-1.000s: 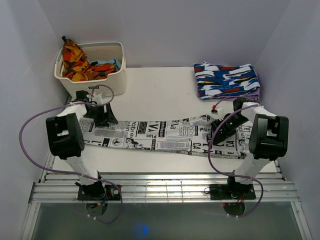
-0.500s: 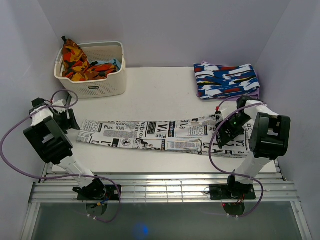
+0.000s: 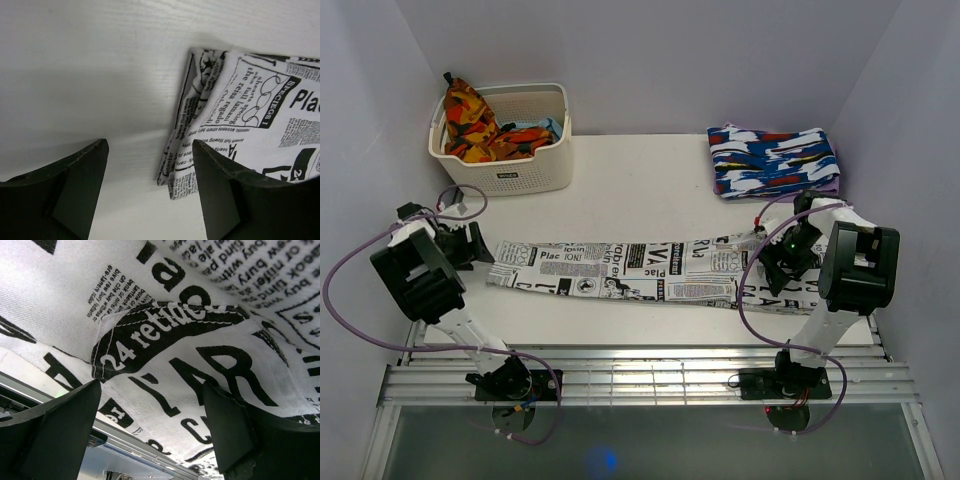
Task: Fold and stack the trousers
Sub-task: Fold the trousers
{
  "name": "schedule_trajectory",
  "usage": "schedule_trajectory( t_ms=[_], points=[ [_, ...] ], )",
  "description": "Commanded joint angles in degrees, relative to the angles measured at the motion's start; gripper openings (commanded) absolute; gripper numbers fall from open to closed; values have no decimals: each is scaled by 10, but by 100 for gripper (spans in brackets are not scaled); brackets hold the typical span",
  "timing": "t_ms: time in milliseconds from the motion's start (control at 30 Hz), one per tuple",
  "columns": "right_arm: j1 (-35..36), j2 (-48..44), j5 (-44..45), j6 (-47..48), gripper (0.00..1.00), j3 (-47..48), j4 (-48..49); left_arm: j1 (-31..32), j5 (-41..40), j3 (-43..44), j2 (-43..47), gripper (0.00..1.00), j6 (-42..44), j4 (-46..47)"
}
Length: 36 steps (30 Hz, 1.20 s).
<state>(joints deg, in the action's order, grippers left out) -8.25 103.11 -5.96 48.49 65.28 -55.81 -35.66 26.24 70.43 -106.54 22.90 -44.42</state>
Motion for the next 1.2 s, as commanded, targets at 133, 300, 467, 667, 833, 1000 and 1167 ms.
schedule_trajectory(
  t_ms=[133, 300, 467, 667, 833, 1000, 1167],
  points=[
    [-20, 64, 43, 28, 90, -33, 83, 49, 64, -28, -25, 74, -40, 34],
    [-20, 61, 39, 27, 89, -32, 79, 81, 13, -52, -26, 60, -51, 57],
    [-19, 61, 31, 25, 89, -29, 74, 86, -21, -50, -25, 23, -54, 47],
    [2, 58, 21, 16, 88, -31, 69, 73, 2, -19, -20, 0, -57, 7],
    [18, 39, -41, 6, 89, -6, 27, -1, 24, 86, -30, 0, -41, -54],
    [29, 26, -113, -4, 97, 59, -32, -40, 28, 243, -53, 0, 0, -114],
    [29, 3, -173, -2, 90, 120, -97, -36, 93, 318, -52, 0, 11, -181]
  ],
)
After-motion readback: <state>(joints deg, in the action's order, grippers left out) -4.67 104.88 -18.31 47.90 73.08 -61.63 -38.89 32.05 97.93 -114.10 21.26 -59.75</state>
